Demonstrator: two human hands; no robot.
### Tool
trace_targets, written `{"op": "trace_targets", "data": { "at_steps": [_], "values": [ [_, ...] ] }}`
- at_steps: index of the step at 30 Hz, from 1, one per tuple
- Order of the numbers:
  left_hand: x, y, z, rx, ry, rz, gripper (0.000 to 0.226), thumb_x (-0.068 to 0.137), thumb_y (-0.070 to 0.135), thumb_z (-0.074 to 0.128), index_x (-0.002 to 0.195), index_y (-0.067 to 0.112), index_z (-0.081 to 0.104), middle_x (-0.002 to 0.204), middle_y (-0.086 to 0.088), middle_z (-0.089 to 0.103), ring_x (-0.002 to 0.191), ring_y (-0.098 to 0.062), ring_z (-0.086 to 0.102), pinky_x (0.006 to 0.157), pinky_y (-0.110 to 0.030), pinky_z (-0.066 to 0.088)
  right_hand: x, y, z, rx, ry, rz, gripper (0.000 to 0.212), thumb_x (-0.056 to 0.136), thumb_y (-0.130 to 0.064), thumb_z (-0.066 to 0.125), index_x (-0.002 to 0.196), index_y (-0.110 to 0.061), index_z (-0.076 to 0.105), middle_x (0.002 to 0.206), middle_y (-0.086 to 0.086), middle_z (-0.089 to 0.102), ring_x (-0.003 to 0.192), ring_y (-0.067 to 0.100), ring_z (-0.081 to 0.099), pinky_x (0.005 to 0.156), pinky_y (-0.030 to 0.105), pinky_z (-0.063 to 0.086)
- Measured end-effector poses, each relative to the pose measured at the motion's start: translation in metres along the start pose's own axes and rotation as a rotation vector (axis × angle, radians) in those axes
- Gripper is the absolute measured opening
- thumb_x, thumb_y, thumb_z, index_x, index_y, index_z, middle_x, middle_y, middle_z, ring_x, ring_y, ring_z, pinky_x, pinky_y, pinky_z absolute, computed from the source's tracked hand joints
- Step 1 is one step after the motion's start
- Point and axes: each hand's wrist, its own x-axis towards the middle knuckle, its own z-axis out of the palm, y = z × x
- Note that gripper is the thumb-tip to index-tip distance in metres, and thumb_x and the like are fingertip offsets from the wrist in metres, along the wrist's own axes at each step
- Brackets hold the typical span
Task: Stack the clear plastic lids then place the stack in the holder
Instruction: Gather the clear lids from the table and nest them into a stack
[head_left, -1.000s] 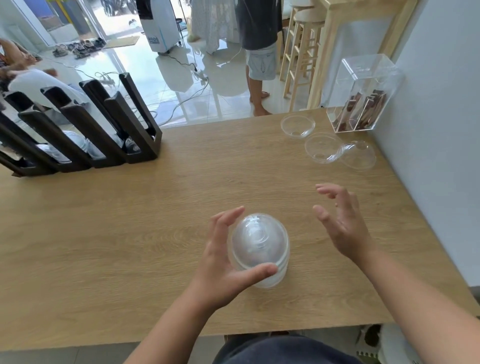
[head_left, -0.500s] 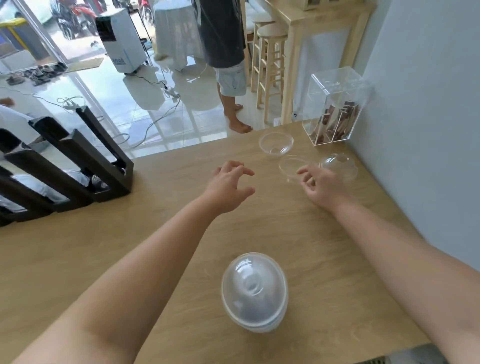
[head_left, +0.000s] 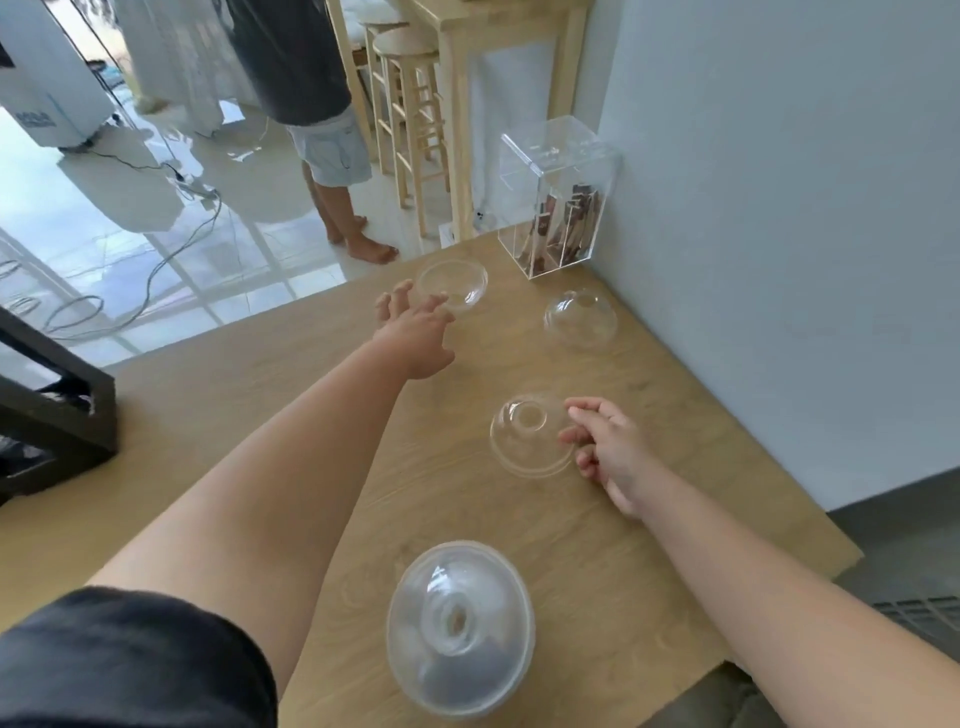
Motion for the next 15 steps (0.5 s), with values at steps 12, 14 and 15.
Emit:
{"op": "trace_targets", "data": {
  "at_steps": [12,14,15],
  "values": [
    [-0.126,0.004,0.019,-1.971,0.300,-0.381,0.028,0.091,0.000,0.059,0.111,0.019,0.058,0.097,0.002,0.061,0.081,-0.011,0.059,0.071,-0.020,0.048,0.006,0.025,0.006,-1.010,0.047,-0.541,0.097,0.055,-0.060,0.080,0.139,-0.035,0.037,0.140,-0.007,0.045,0.125,0.025,0.042,0.101,0.029,0.027],
    [-0.164,-0.003,0.034,-2.151,0.290,-0.544,0.025,0.093,-0.001,0.055,0.108,0.020,0.055,0.088,0.003,0.064,0.068,-0.005,0.061,0.059,-0.016,0.049,0.007,0.026,0.009,-0.992,0.077,-0.563,0.090,0.057,-0.055,0.081,0.135,-0.034,0.042,0.135,-0.007,0.049,0.122,0.024,0.044,0.097,0.026,0.027],
    [-0.181,-0.005,0.041,-2.176,0.289,-0.586,0.026,0.092,-0.001,0.056,0.108,0.021,0.055,0.086,0.003,0.065,0.063,-0.004,0.062,0.058,-0.017,0.049,0.006,0.025,0.010,-0.931,0.090,-0.550,0.087,0.057,-0.052,0.083,0.134,-0.034,0.044,0.132,-0.007,0.051,0.121,0.022,0.044,0.098,0.027,0.029]
  ]
}}
